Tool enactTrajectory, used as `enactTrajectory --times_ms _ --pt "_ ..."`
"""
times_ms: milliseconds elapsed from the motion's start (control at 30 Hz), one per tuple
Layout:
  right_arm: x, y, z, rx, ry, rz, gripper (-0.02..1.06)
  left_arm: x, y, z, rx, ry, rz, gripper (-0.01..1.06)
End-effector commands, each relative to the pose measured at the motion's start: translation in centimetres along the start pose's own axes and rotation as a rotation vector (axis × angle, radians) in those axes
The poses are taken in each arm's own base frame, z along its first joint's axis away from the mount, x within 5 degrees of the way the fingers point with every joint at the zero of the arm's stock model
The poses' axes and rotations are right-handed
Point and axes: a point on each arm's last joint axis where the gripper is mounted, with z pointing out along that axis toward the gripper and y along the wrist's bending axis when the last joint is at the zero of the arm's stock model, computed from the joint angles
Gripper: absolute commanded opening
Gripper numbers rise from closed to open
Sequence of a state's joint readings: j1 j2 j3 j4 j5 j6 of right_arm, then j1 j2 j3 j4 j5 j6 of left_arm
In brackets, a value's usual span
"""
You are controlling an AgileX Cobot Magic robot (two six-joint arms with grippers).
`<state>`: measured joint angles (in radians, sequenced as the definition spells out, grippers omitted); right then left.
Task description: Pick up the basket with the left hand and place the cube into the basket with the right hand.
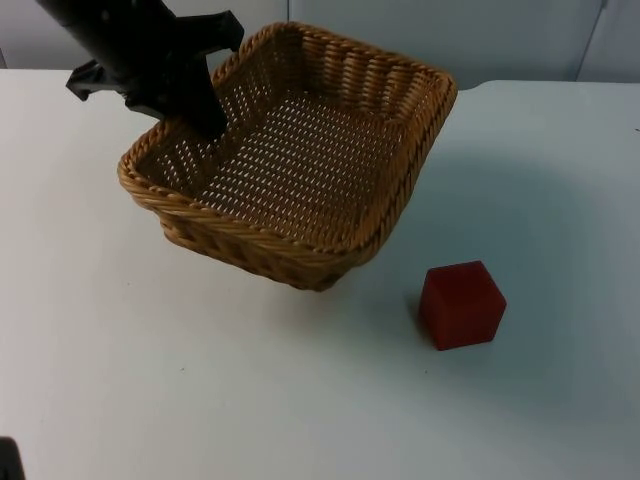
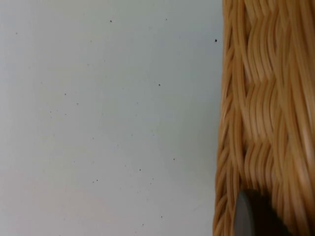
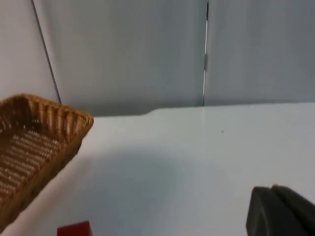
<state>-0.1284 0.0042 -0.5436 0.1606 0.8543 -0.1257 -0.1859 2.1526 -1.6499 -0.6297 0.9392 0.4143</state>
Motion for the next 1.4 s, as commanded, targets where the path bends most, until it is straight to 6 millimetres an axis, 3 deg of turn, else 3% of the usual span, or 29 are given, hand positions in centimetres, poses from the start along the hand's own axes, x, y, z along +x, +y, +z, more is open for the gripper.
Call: enactTrajectory --times_ms 0,200,400,533,567,700,733,867,900,967,1033,1067,1167,1233,1367 --pt "-0.6 0.0 -0.1 0.000 -0.077 0.003 0.00 -0.6 -0.7 -1.0 0.024 -0.044 -0.009 0.00" --pt "0.2 0.0 0.0 -0.001 0.005 -0.009 0.00 -0.6 -0.7 -1.0 0.024 -0.044 -0.009 0.00" --pt "0.5 -1.2 2.7 0.059 0.258 0.045 0.00 -0.6 -0.7 -1.0 0.024 -0.045 -0.009 0.00" --pt "0.8 -1.7 6.7 0.075 0.534 -0.002 0.00 -0.6 -0.7 -1.0 0.023 -0.047 -0.009 0.00" --pt "0.8 -1.7 6.7 0.075 0.534 -0.002 0.00 -0.6 -0.7 -1.0 0.023 -0.047 -0.009 0.00" --pt "0.1 -1.8 11.1 0.064 0.662 -0.005 0.00 -0.6 -0.7 -1.0 0.023 -0.047 -0.009 0.00" --pt "0.1 -1.8 11.1 0.064 0.662 -0.005 0.00 -0.6 -0.7 -1.0 0.023 -0.047 -0.009 0.00" --pt "-1.4 -1.8 16.3 0.051 0.791 0.022 0.00 -0.6 -0.7 -1.0 0.023 -0.047 -0.009 0.00" --pt "-1.4 -1.8 16.3 0.051 0.791 0.022 0.00 -0.6 -0.7 -1.0 0.023 -0.047 -0.009 0.00" --pt "-1.8 -1.8 18.4 0.042 0.847 0.008 0.00 -0.6 -0.7 -1.0 0.023 -0.047 -0.009 0.00" --pt "-1.5 -1.0 20.4 -0.009 0.968 -0.058 0.00 -0.6 -0.7 -1.0 0.023 -0.047 -0.009 0.00" --pt "-1.5 -1.0 20.4 -0.009 0.968 -0.058 0.00 -0.6 -0.7 -1.0 0.023 -0.047 -0.009 0.00" --pt "-1.3 1.0 22.9 -0.080 1.070 -0.113 0.00 -0.6 -0.7 -1.0 0.023 -0.047 -0.009 0.00" --pt "-1.4 1.9 23.6 -0.110 1.066 -0.123 0.00 -0.6 -0.7 -1.0 0.023 -0.047 -0.009 0.00" --pt "-1.9 5.8 25.8 -0.170 0.959 -0.111 0.00 -0.6 -0.7 -1.0 0.023 -0.047 -0.009 0.00"
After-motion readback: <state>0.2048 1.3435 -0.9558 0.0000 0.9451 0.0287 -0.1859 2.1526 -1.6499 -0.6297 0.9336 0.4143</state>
